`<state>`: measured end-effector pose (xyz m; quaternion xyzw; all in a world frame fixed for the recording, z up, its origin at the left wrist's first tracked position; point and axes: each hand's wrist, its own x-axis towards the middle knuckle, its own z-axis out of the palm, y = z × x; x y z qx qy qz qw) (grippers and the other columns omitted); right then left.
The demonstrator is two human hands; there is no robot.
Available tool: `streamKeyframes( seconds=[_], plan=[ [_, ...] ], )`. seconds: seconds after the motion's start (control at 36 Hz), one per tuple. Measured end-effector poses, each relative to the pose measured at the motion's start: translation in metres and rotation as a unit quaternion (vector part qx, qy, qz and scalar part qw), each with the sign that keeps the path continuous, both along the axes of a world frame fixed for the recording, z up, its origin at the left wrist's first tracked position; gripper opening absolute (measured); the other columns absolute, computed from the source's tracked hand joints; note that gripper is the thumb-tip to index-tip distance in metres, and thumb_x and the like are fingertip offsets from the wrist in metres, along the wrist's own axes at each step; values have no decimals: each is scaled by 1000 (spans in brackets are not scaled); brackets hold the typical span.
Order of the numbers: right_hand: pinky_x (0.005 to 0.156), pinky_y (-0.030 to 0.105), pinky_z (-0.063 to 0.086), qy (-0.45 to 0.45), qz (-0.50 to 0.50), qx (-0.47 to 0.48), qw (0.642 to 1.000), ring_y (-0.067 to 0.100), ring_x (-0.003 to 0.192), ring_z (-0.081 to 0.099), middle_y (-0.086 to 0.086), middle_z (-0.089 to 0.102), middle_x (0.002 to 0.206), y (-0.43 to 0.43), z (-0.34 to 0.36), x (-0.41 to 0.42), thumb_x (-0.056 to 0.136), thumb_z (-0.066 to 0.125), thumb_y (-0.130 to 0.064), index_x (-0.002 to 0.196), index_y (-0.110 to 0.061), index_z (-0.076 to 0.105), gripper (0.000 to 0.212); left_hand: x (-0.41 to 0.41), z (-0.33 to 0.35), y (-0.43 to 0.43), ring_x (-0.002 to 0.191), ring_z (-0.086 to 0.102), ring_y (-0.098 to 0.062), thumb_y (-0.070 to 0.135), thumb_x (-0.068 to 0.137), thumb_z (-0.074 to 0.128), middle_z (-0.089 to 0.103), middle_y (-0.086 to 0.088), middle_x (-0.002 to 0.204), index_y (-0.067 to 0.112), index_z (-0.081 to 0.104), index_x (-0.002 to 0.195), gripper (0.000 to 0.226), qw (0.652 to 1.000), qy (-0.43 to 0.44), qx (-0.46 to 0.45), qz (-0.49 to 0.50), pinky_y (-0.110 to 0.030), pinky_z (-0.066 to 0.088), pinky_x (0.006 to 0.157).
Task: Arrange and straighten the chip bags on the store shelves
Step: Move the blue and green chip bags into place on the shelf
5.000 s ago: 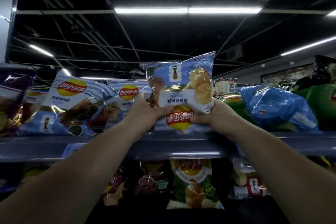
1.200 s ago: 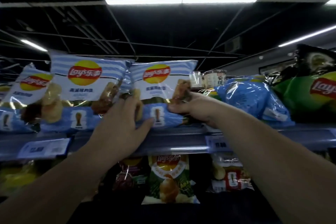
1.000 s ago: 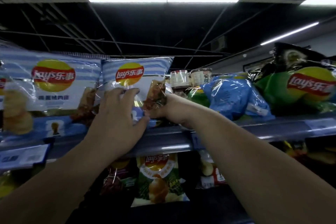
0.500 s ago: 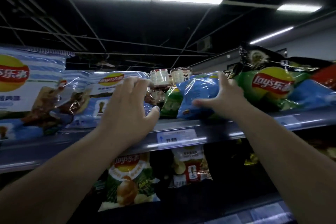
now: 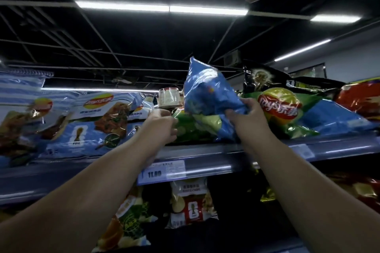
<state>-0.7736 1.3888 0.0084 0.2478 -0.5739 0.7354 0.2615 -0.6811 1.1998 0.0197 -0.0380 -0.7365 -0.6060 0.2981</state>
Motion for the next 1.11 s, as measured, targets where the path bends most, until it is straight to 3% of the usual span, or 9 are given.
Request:
streamKeyframes(
  seconds=[0.11,0.19,0.31,0.39,0.56,0.69,0.86,0.94,1.11],
  plan=[
    [73,42,61,-86,308,-167,933,33,89,74,18,75,106,-10,15,11,102,52,-5,121,-6,61,22,-1,4,15,97,70,-31,46,95,60,70,-18,102,11,57,116,41,989,-40,73,-126,-46,53,97],
    [61,33,62,-106,415,-124,895,23,68,74,15,75,88,-23,15,21,102,42,-4,99,-8,66,24,-2,10,20,107,69,-37,69,72,62,72,-16,115,18,62,127,75,962,-32,144,-231,-57,51,95],
    [74,45,60,-78,382,-1,921,28,82,72,13,76,98,-29,5,22,96,45,8,118,-6,65,33,-1,11,21,121,62,-35,50,77,69,66,-13,130,16,63,133,66,938,68,214,-263,-55,47,103],
    [67,41,59,-94,359,-28,928,28,82,68,14,74,102,-16,6,20,95,48,10,123,-4,65,36,1,12,15,116,65,-35,36,80,71,70,-13,124,15,64,131,56,945,102,215,-222,-57,47,104],
    [75,37,60,-118,340,-181,915,28,82,74,12,76,100,19,8,23,98,54,-13,117,-8,68,24,14,24,-4,106,70,-36,28,80,81,70,-15,123,13,53,137,65,959,201,164,-114,-54,57,87],
    [97,48,51,-34,245,-43,968,26,113,67,5,69,125,37,7,44,77,72,-58,125,-24,63,60,34,20,-8,97,74,-31,29,71,84,75,-8,111,15,60,125,61,973,219,67,-19,-48,60,81],
    [69,22,60,27,217,166,961,9,91,74,-4,62,121,33,3,86,66,83,-35,142,-32,37,90,55,6,6,91,75,-22,31,72,85,76,-1,106,18,63,120,55,981,188,-46,28,-42,61,78],
    [75,25,62,21,222,141,965,12,98,71,-7,61,122,31,-1,101,69,87,-16,136,-25,42,81,68,2,14,88,76,-20,38,69,84,76,0,106,20,63,120,59,981,184,-56,14,-40,62,74],
    [83,40,62,11,155,99,983,23,102,74,5,70,122,39,-20,116,49,93,-29,130,-17,54,91,89,-10,23,89,75,-19,52,60,82,75,2,109,25,62,123,71,985,156,-65,-29,-41,62,75]
  ],
)
